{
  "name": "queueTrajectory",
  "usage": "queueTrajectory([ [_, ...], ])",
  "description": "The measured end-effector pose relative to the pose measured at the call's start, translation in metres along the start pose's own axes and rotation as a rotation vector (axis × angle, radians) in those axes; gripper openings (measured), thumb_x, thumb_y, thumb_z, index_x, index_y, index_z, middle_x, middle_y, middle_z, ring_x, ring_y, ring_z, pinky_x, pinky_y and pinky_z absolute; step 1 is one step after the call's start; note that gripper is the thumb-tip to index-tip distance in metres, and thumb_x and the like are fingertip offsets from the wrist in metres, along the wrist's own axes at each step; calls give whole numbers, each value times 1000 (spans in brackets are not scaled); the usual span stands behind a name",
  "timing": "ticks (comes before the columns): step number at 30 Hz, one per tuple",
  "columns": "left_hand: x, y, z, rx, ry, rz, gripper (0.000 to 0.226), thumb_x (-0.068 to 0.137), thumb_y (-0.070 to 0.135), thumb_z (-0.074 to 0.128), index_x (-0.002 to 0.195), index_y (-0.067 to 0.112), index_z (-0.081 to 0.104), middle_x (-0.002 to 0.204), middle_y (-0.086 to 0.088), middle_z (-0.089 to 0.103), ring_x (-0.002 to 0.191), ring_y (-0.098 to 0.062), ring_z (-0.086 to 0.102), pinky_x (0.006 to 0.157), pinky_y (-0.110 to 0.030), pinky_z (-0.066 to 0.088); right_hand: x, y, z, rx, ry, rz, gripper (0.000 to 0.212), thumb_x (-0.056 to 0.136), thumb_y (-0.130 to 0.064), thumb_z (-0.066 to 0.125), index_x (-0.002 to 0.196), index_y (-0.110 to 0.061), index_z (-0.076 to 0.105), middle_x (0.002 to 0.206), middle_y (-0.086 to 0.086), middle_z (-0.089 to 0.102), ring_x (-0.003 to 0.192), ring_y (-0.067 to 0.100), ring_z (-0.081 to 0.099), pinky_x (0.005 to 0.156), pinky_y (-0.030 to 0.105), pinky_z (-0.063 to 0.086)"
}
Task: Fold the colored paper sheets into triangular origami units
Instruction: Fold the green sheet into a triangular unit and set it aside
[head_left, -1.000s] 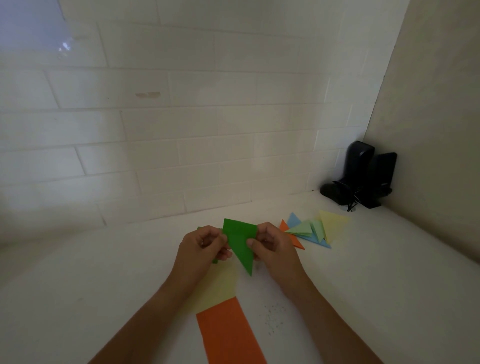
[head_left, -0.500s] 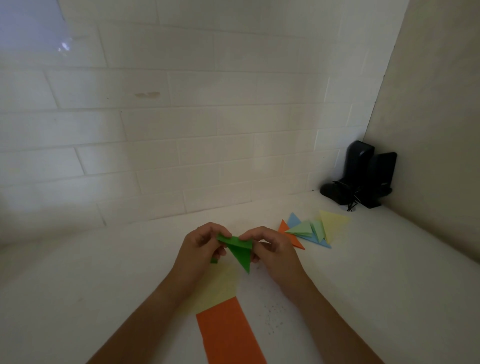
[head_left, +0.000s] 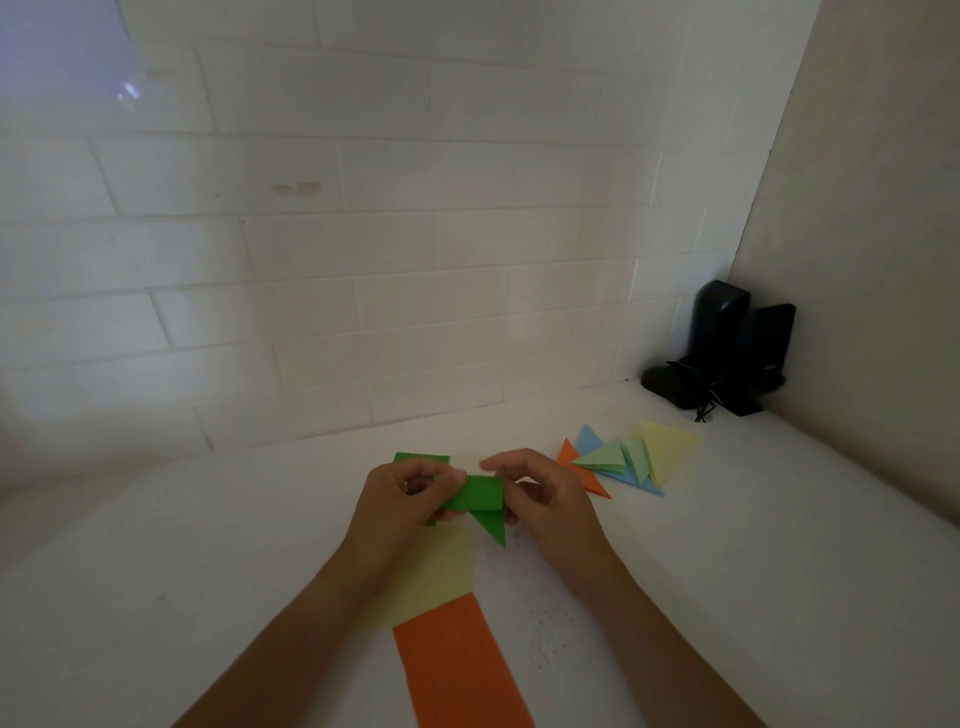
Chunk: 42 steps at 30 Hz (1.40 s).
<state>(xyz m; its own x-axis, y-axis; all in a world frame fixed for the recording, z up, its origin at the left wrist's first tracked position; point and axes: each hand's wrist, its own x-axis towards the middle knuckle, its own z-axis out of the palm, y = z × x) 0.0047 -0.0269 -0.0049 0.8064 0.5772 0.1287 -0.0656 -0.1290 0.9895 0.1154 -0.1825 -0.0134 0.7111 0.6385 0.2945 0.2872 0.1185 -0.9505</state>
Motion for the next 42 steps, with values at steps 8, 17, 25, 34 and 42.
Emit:
queueTrajectory([
  [8, 0, 2, -2, 27, 17, 32, 11, 86, 7, 80, 97, 5, 77, 75, -15, 75, 62, -12, 70, 60, -20, 55, 3, 4, 0, -64, 14, 80, 15, 101, -5, 58, 92, -8, 69, 73, -1, 68, 66, 9, 62, 61, 23, 49],
  [17, -1, 3, -1, 40, 8, 53, 13, 85, 2, 80, 97, 2, 76, 77, -14, 76, 62, -13, 71, 58, -17, 53, 1, -3, 0, -26, 17, 124, 30, 107, -14, 45, 89, -5, 68, 73, 7, 64, 70, 16, 58, 63, 30, 46],
  [25, -3, 6, 2, 28, -3, 49, 9, 90, 7, 76, 98, 3, 77, 80, -13, 77, 64, -12, 73, 60, -16, 54, 1, 2, -1, -60, -29, 42, 22, 103, -18, 60, 83, -13, 67, 69, -4, 62, 65, 9, 58, 62, 27, 46],
  [34, -1, 4, 0, -25, 43, -11, 15, 96, 15, 70, 97, 4, 80, 83, -9, 78, 66, -15, 73, 64, -20, 59, 4, 8, 0, -68, -14, 16, 15, 101, -14, 64, 87, -13, 69, 75, 0, 69, 70, 12, 64, 65, 28, 51],
  [42, -4, 5, 4, -5, -95, 0, 16, 94, 17, 72, 93, 3, 81, 85, -11, 79, 75, -20, 76, 70, -22, 60, 3, 8, 1, -78, -48, -17, 19, 100, -11, 64, 83, -20, 69, 74, -3, 66, 72, 12, 61, 66, 28, 50],
])
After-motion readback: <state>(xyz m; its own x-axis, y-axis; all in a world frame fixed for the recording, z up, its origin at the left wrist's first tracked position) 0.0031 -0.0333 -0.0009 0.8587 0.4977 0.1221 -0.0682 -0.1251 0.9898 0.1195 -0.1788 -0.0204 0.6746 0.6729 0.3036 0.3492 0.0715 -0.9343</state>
